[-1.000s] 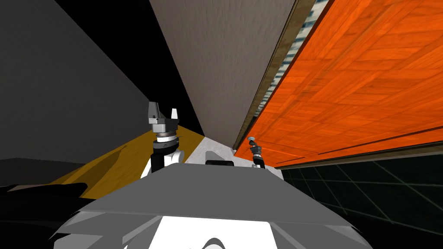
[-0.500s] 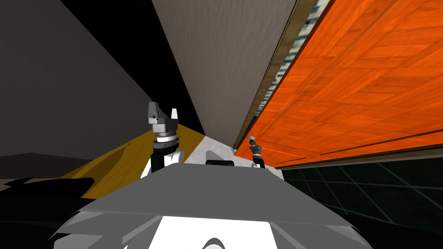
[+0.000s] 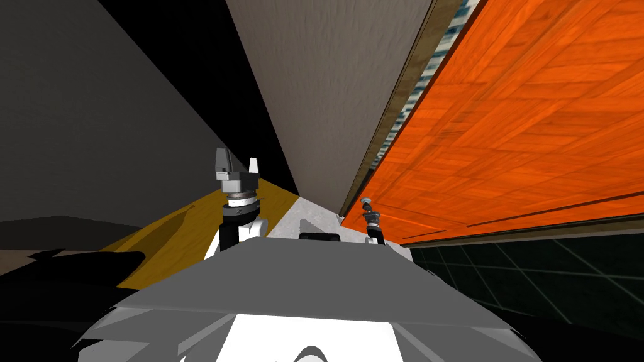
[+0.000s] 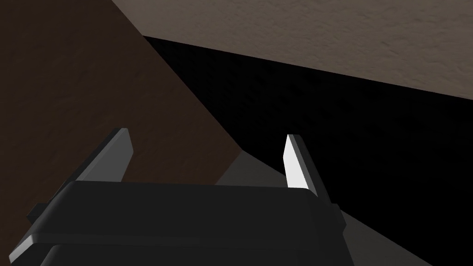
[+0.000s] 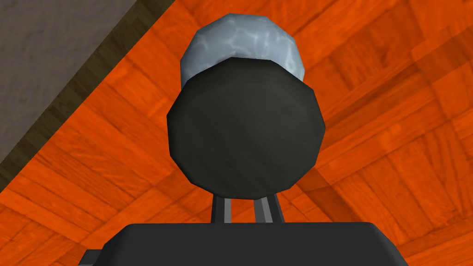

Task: Pull the door open

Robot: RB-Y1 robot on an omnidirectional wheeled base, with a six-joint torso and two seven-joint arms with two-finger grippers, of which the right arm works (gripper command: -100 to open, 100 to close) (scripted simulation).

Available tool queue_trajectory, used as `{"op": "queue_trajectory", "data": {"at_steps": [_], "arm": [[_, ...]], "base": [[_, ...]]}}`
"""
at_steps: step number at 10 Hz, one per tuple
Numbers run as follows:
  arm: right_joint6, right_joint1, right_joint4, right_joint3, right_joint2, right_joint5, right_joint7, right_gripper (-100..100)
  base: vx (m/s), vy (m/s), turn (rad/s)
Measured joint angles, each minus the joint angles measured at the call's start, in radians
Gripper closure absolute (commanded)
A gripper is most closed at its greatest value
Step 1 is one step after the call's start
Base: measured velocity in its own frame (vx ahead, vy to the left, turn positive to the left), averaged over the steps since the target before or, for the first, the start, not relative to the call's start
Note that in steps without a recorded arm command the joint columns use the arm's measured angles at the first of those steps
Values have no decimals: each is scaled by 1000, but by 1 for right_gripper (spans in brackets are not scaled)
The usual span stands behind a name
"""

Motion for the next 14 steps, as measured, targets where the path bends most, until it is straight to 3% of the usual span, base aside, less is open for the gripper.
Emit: {"op": "queue_trajectory", "data": {"at_steps": [4,6,7,8,11,12,13,14], "arm": [[-3,-10,23,5,3,-7,-39,100],[17,16,-24,1,1,-10,-28,100],[22,15,-27,3,-1,-17,-48,100],[20,12,-22,9,1,-26,-79,-100],[35,21,-39,10,4,-62,-139,-100],[51,38,-76,6,-1,-75,-152,-100],[52,32,-71,12,11,-83,-170,-100],[62,47,-119,20,28,-91,-181,-100]], "base": [[-6,-2,6],[-10,7,24],[-63,-27,107],[-84,-34,25],[-98,-3,-36],[-108,3,23],[-101,17,121],[-55,33,40]]}}
